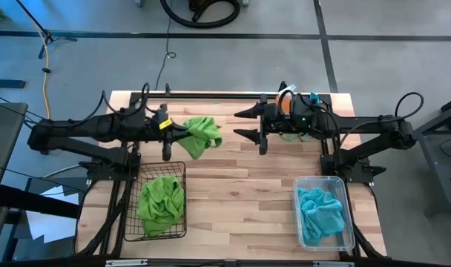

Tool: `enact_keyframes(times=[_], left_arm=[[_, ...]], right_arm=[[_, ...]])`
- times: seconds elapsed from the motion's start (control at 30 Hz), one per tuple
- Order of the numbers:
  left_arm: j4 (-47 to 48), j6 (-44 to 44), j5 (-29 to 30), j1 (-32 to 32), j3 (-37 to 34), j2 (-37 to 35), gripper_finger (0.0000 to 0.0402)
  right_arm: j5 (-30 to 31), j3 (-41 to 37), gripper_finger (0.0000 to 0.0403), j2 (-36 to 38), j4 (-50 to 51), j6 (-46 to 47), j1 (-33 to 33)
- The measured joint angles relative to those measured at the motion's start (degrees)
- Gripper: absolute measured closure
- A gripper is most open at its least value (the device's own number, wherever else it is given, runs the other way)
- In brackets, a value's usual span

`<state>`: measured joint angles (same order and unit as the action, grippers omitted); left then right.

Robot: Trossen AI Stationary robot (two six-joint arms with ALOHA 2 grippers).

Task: Sort microfiber towel by color & place in baskets
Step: Put the green microfiber cloth into the black wire basket

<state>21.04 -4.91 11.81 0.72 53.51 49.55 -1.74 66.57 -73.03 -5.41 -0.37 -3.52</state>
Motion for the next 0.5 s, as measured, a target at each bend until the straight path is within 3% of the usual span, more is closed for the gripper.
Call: enact_keyframes(times=[0.23,0.5], left_arm=[[6.7,-6.6,-4.2,6.2,1.0,-2.6,0.0401],[22.8,-23.9,-12.5,17.0,11.7,-2.5,0.0401]], right_arm=[[0.2,0.0,0.0158,0.0,3.6,0.5,-0.6],[0.2,0.0,0.0158,0.0,4.8,3.0,-0.6]])
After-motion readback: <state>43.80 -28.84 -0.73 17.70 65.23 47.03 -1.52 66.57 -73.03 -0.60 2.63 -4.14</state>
